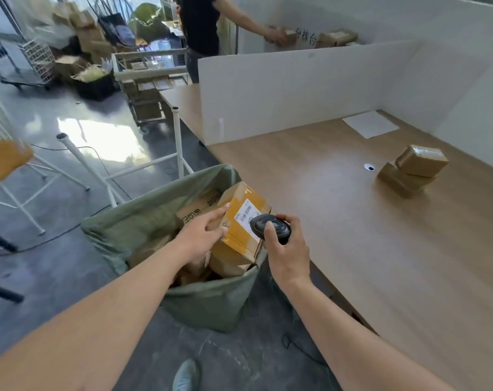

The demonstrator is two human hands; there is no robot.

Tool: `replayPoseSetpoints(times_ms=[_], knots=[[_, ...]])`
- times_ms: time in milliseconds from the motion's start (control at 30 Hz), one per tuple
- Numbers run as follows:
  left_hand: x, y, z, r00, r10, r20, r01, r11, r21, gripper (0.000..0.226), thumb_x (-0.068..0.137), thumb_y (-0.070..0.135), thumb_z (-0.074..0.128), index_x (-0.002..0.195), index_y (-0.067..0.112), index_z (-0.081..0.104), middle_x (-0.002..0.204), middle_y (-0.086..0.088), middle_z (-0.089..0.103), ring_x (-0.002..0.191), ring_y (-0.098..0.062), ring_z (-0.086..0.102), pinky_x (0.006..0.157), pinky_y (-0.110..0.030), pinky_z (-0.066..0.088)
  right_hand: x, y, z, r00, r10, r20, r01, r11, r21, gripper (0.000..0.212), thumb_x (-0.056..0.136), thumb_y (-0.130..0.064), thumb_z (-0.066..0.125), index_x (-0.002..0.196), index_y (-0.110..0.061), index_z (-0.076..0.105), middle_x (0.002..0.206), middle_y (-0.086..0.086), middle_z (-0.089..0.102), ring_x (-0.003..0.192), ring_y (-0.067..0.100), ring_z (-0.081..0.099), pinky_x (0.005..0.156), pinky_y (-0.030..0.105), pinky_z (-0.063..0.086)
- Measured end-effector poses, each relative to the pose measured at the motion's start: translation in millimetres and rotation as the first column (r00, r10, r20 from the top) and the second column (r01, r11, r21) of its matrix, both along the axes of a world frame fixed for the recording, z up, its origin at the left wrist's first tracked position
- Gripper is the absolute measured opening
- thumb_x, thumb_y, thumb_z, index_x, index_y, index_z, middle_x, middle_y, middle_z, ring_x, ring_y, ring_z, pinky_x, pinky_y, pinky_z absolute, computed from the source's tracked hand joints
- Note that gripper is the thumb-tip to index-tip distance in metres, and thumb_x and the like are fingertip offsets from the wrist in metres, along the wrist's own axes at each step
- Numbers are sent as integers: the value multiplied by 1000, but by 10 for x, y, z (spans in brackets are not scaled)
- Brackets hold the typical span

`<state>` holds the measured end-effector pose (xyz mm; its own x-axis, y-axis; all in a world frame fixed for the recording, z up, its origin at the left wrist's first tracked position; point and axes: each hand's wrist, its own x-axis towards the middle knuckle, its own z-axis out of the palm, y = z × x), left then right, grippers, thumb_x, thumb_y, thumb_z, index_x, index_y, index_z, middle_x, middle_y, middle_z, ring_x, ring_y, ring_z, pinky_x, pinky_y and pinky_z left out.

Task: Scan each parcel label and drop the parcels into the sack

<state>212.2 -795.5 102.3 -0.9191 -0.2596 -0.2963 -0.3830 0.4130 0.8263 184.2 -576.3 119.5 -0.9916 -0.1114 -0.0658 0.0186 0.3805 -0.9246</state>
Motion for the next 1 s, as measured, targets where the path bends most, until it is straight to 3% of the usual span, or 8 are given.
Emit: replayPoseSetpoints(times_ms=[200, 433, 533, 600, 700, 800, 900, 1000], knots=[[-225, -847, -250, 998, -19, 63, 22, 999, -49, 56, 103, 40, 61, 151, 62, 39, 148, 6, 54, 131, -22, 53, 115, -47, 42, -47, -738, -109, 997, -39, 63, 37, 999, 23, 28, 106, -45, 63, 132, -39, 53, 111, -14, 68, 95, 5, 69, 72, 20, 56], [-560, -1548, -484, 997, -37, 68, 41, 997, -63, 55, 105, 40, 56, 157, 46, 39, 144, 4, 57, 131, -22, 55, 115, -47, 44, -146, -1344, -300, 984, -125, 125, 116, 990, 76, 28, 105, -48, 63, 131, -43, 53, 113, -14, 69, 97, 6, 69, 74, 24, 53], [-660, -1667, -575, 997, -58, 50, 64, 992, -111, 56, 107, 36, 53, 160, 43, 37, 142, 1, 59, 114, -14, 62, 98, -33, 50, -231, -1462, -351, 979, -161, 125, 151, 985, 85, 27, 104, -49, 62, 129, -43, 54, 109, -16, 68, 96, 7, 69, 75, 25, 54], [-674, -1664, -593, 996, -71, 52, 81, 971, -226, 60, 108, 26, 50, 162, 44, 31, 134, -4, 54, 99, -13, 59, 87, -29, 47, -280, -1516, -384, 977, -174, 121, 163, 982, 94, 26, 104, -49, 62, 128, -43, 54, 108, -17, 68, 95, 7, 69, 75, 26, 56], [-664, -1584, -609, 985, -174, 6, 151, 832, -534, 66, 106, 18, 53, 162, 44, 30, 154, -8, 36, 128, -26, 50, 104, -41, 49, -319, -1563, -426, 977, -186, 109, 174, 979, 107, 26, 104, -52, 62, 127, -46, 53, 108, -17, 67, 96, 9, 70, 82, 34, 61], [-676, -1462, -615, 943, -311, 114, 300, 655, -694, 68, 102, 50, 56, 164, 40, 27, 172, -13, 10, 156, -39, 20, 128, -54, 22, -328, -1583, -442, 976, -189, 106, 177, 978, 112, 25, 104, -51, 62, 126, -46, 52, 107, -20, 67, 95, 8, 69, 84, 35, 61], [-680, -1331, -628, 914, -314, 256, 397, 560, -727, 114, 77, 86, 61, 165, 40, 7, 170, -15, -9, 157, -44, 2, 128, -54, 7, -316, -1565, -440, 974, -202, 107, 190, 976, 111, 26, 104, -50, 62, 128, -44, 52, 108, -18, 67, 95, 6, 69, 79, 29, 58], [-667, -1268, -658, 907, -292, 304, 416, 507, -755, 131, 67, 80, 74, 165, 30, 3, 162, -18, -7, 148, -42, 11, 124, -52, 18, -291, -1534, -436, 971, -212, 113, 199, 974, 110, 26, 105, -49, 62, 128, -44, 52, 107, -19, 66, 93, 5, 68, 77, 25, 56]])
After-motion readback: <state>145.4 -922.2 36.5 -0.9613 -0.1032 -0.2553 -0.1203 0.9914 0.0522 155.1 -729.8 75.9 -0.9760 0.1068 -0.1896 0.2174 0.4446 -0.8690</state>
